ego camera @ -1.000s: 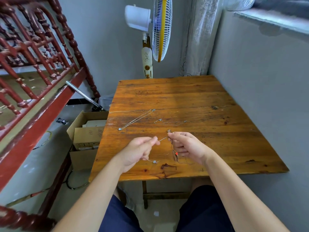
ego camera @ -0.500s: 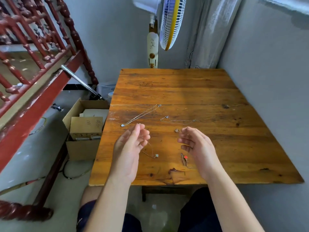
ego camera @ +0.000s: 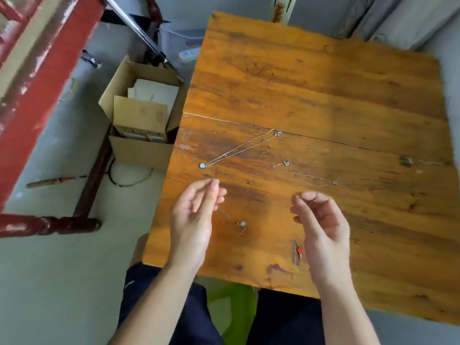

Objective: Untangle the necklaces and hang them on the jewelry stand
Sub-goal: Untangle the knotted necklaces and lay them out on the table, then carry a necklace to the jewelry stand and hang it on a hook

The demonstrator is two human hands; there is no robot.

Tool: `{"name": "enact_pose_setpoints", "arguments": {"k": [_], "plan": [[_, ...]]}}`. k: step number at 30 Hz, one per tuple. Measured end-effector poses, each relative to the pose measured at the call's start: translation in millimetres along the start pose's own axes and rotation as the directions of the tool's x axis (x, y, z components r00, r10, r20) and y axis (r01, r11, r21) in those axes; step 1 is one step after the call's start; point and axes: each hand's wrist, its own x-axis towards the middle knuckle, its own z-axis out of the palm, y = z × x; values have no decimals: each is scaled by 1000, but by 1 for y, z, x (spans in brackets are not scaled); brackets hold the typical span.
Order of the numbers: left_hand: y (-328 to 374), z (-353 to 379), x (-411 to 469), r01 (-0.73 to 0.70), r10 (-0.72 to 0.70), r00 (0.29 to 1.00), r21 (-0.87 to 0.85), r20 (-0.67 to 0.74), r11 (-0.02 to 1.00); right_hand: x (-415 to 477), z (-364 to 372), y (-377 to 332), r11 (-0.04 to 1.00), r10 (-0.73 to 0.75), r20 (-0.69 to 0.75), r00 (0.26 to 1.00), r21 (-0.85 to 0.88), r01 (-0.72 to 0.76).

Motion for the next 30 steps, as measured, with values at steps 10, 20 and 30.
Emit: {"name": "enact_pose_setpoints", "arguments": {"k": [10, 20, 30], "plan": [[220, -41, -102, -167, 170, 948, 33, -270, 985, -54, -6, -237, 999, -26, 290, 957, 35, 17], [279, -123, -204, -358, 282, 554, 82, -783, 930, -105, 87, -314, 983, -163, 701, 695, 54, 176], [219, -318, -262, -272, -33, 255, -105, -966, 957, -256, 282, -259, 939, 49, 947, 316, -151, 308]]}}
